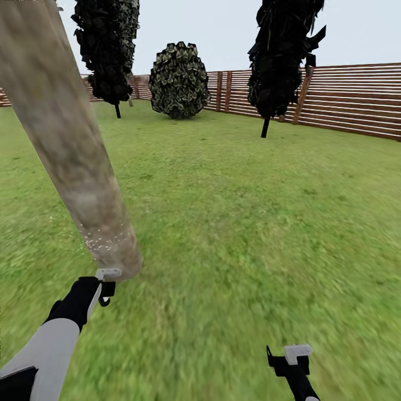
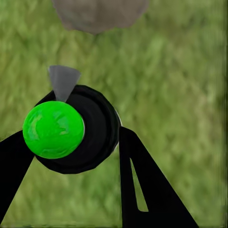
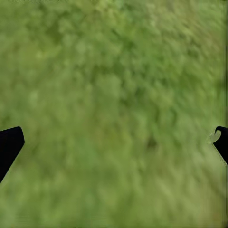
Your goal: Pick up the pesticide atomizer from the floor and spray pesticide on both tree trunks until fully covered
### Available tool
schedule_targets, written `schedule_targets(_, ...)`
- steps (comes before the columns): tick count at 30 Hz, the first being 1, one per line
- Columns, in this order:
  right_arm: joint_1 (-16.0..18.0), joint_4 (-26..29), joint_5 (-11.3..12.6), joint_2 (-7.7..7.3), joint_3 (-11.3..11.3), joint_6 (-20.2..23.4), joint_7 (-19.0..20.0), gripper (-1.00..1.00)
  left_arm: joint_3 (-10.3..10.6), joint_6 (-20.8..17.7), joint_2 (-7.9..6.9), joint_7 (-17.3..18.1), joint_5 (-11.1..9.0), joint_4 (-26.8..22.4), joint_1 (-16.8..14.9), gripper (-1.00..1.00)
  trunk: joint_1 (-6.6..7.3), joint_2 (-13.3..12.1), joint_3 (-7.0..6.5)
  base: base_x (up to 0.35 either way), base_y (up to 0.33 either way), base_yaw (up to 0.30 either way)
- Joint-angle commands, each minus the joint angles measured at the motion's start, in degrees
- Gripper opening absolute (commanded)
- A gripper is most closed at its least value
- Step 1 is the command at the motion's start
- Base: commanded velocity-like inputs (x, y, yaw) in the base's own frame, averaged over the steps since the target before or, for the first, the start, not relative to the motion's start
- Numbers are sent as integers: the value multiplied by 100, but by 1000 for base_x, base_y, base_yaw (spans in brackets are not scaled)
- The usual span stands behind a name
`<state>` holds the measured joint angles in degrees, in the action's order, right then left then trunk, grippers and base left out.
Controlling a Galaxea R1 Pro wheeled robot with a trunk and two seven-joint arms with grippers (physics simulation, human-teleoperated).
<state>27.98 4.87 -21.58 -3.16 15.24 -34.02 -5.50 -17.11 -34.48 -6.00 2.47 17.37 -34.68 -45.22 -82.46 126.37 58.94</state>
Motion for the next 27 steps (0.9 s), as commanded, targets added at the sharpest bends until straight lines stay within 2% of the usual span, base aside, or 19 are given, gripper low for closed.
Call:
schedule_targets(1,3,-6,-60,0,20,-15,-39,100,-30,-28,4,26,35,11,-4,-100,1,2,5,-51,-276,207)
schedule_targets(7,5,44,-57,10,44,-17,-47,100,-53,-100,26,42,13,-3,-26,-100,1,2,5,-82,-108,269)
schedule_targets(11,6,120,-65,7,43,-27,-40,100,-36,-397,46,68,12,4,-123,-100,1,2,5,-3,-3,279)
schedule_targets(13,6,128,-65,-1,32,-32,-41,100,-31,-593,122,81,12,-13,-297,-100,1,2,5,0,0,270)
schedule_targets(15,6,118,-65,-5,24,-34,-39,100,-30,-716,200,80,17,25,-598,-100,1,2,5,0,0,119)
schedule_targets(16,6,114,-65,-2,23,-34,-39,100,-29,-753,278,76,19,39,-748,-100,1,2,5,0,0,48)
schedule_targets(18,6,111,-65,-6,23,-34,-39,100,-18,-812,625,53,40,49,-964,-100,1,2,5,0,0,14)
schedule_targets(21,4,111,-65,-10,23,-35,-41,100,25,-888,875,46,79,-1,-1032,-100,1,2,5,0,0,3)
schedule_targets(22,5,111,-65,-15,23,-35,-43,100,40,-912,842,44,86,-20,-1107,-100,1,2,5,0,0,0)
schedule_targets(25,3,111,-66,-17,23,-35,-45,100,23,-1016,374,58,67,-35,-1177,-100,1,2,5,0,0,0)
schedule_targets(26,4,111,-67,-17,23,-35,-46,100,18,-1122,156,71,49,-38,-1165,-100,1,2,5,0,0,0)
schedule_targets(27,3,107,-72,-18,23,-35,-47,100,42,-1240,9,77,48,-44,-1143,-100,1,2,5,0,0,0)
